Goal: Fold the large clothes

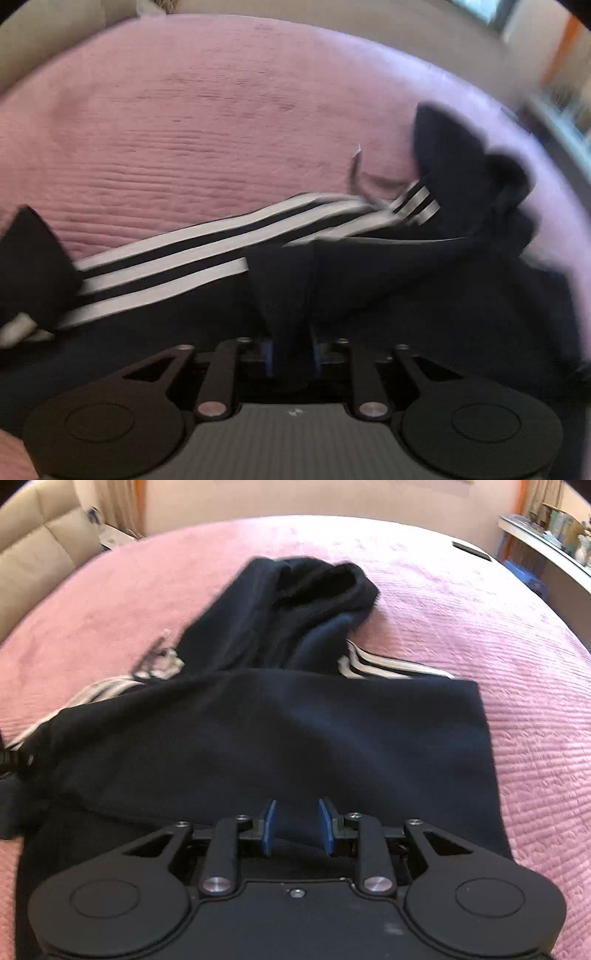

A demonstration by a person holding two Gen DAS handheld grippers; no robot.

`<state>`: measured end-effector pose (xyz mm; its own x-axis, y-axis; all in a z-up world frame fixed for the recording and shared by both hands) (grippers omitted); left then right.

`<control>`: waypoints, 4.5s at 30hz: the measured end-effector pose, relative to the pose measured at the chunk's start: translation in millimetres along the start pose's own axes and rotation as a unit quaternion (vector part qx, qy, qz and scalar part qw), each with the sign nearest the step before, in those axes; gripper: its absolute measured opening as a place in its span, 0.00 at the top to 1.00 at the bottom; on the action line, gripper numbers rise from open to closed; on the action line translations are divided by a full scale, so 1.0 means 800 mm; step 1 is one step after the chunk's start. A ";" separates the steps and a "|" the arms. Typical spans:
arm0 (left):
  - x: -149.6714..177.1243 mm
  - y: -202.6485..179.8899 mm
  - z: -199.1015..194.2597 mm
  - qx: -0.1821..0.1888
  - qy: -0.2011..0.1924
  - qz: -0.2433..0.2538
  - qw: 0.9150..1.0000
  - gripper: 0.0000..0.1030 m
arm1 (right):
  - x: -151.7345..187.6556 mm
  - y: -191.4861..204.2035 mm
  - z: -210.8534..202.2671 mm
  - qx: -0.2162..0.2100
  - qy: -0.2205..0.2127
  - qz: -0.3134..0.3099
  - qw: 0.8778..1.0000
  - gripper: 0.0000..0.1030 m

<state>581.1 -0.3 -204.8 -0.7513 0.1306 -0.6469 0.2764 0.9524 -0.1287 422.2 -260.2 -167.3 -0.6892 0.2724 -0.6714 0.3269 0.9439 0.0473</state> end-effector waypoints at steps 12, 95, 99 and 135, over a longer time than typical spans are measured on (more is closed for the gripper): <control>-0.016 -0.051 0.007 0.113 -0.022 -0.025 0.993 0.75 | -0.016 -0.032 0.082 0.034 0.072 0.031 0.996 0.70; 0.093 -0.149 -0.109 0.131 -0.032 0.018 0.991 0.22 | -0.012 -0.104 0.008 -0.121 0.051 0.154 0.979 0.31; 0.084 -0.120 -0.114 0.109 -0.038 -0.018 0.993 0.22 | -0.019 -0.106 0.034 -0.128 0.057 0.154 0.978 0.31; 0.016 -0.139 -0.010 0.057 -0.034 0.030 0.997 0.76 | -0.031 -0.102 -0.016 -0.016 -0.020 -0.048 0.999 0.95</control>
<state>536.3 -102.1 -193.0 -0.6899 0.1636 -0.7052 0.3884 0.9057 -0.1698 404.3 -341.7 -145.0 -0.6900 0.1726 -0.7030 0.2387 0.9711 0.0042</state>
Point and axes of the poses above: each gripper's, at about its wrist camera, not at the fingertips, and z roughly the way its jaws point, y to its left, x to its underside, the point moved 3 cm from there along z, roughly the way its jaws point, and after that the axes turned 11 degrees about -y, right-handed, at the moved point
